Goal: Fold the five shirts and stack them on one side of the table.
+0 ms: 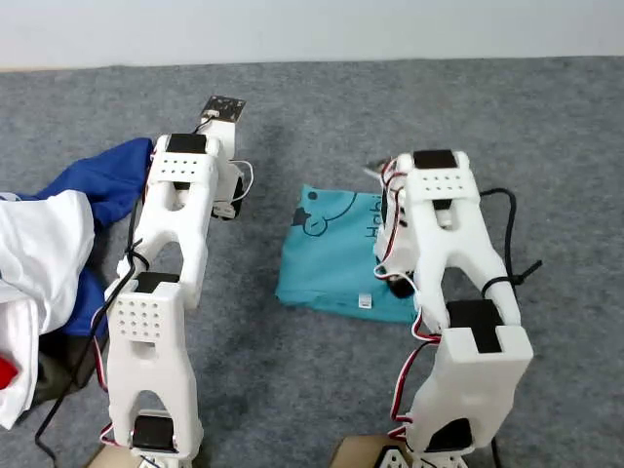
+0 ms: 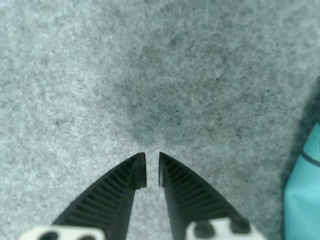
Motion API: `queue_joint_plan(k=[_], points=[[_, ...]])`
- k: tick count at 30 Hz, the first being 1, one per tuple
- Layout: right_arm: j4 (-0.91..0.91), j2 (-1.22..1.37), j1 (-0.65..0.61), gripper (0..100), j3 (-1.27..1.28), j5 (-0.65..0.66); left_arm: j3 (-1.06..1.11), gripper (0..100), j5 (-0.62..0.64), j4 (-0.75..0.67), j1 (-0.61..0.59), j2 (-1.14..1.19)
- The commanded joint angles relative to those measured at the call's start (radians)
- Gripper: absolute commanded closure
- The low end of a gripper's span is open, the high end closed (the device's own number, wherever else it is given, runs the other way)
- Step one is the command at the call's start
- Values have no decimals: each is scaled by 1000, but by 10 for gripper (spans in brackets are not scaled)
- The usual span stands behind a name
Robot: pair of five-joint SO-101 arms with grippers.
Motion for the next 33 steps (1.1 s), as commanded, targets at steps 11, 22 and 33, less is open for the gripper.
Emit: queue_joint_plan(k=[11,22,33], points=[[-44,-222,102,988,158,54,-15,949,8,-12,5,-11],[-94,-364,-27,988,164,40,-15,949,8,-12,5,-11],[-259,-134,-7,988,255,12,-13,949,9,-11,0,-11]])
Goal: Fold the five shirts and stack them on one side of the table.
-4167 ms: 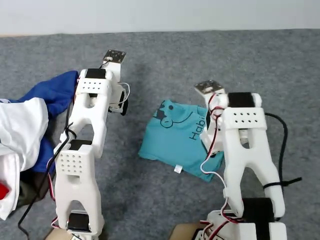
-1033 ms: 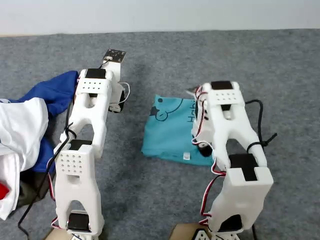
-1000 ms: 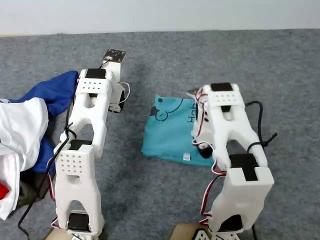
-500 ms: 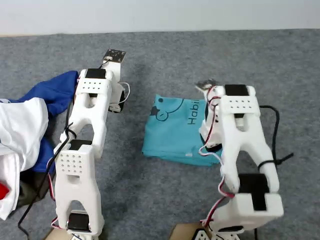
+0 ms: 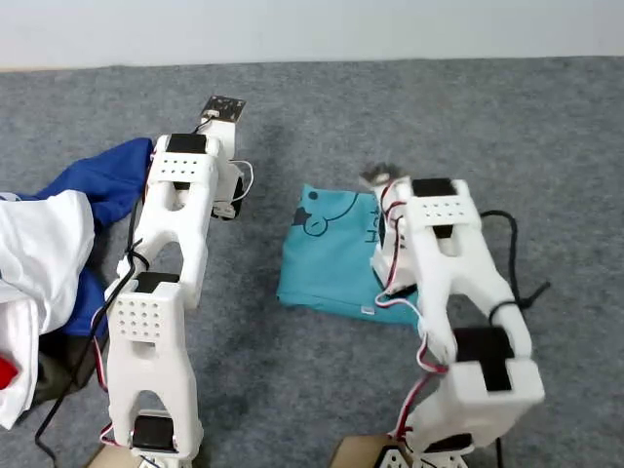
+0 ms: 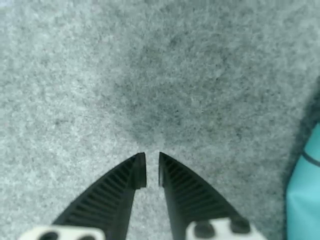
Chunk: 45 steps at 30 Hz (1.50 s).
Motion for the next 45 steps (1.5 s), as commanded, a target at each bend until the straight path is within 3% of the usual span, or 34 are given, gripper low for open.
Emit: queue_joint_plan(k=[1,11,17,24,34,45], points=[[5,10,12,988,-9,-11,-13,949,12,-11,-3,-11],[59,-274,-12,987,-129,-15,-13,971,199,-17,-97,-48],[-31,-202,-180,983,-147,-127,-13,971,325,-23,-170,-63],[-208,-38,-351,987,-149,-133,-18,971,405,-25,-213,-63],[-275,150,-417,988,-149,-133,-18,971,407,-40,-210,-63],[-206,-2,-367,985,-358,-124,-16,971,407,-40,-210,-63]])
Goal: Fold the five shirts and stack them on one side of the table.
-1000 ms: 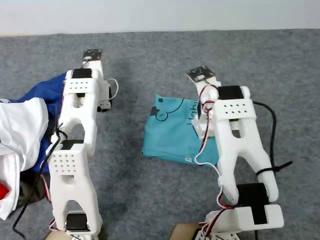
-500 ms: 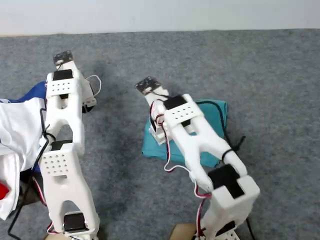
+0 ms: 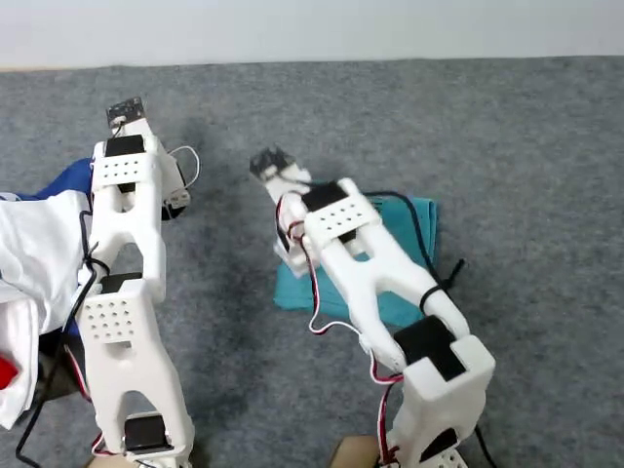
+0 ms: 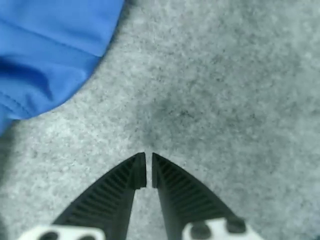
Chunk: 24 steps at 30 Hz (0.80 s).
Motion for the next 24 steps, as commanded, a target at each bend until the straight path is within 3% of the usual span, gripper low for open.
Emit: queue_joint_plan(k=[1,10,13,18,24], points=[[8,-61,51,984,-137,-2,-16,971,11,-15,-3,-63],[-277,239,166,984,-269,-2,-16,971,9,-15,9,-61],[-295,360,163,985,-339,-2,-16,971,9,-15,11,-61],[-188,433,173,985,-491,-6,-16,971,9,-15,12,-61],[84,326,211,985,-666,-9,-16,971,-12,-15,34,-60]])
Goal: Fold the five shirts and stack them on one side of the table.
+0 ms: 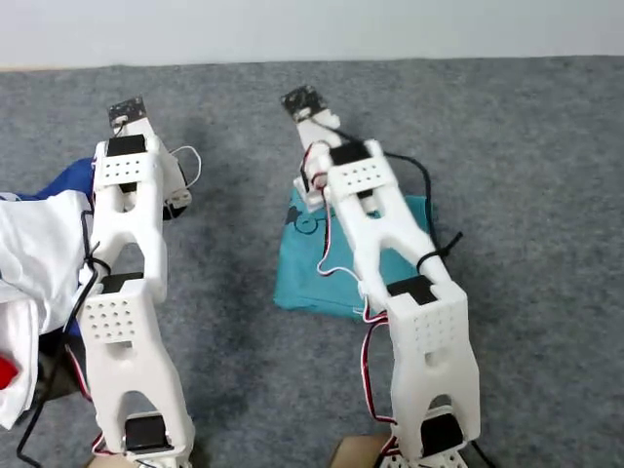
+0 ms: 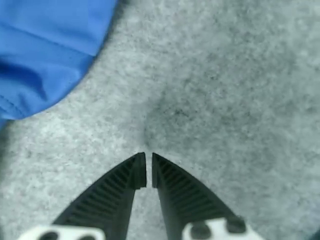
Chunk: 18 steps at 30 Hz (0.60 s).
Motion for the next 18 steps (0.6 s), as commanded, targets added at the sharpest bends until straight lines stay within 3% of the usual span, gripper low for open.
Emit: queue_joint_plan(k=[1,8,12,15,18], points=[[150,-124,39,984,-117,-9,-16,971,-17,-18,17,-60],[469,-217,125,966,-129,-11,-16,971,-17,-20,17,-58],[634,-196,209,812,-118,-104,-16,971,-17,-20,17,-57],[627,-202,260,710,-43,-186,-16,971,-17,-20,18,-57],[621,-183,257,677,-5,-195,-16,971,-17,-20,18,-57]])
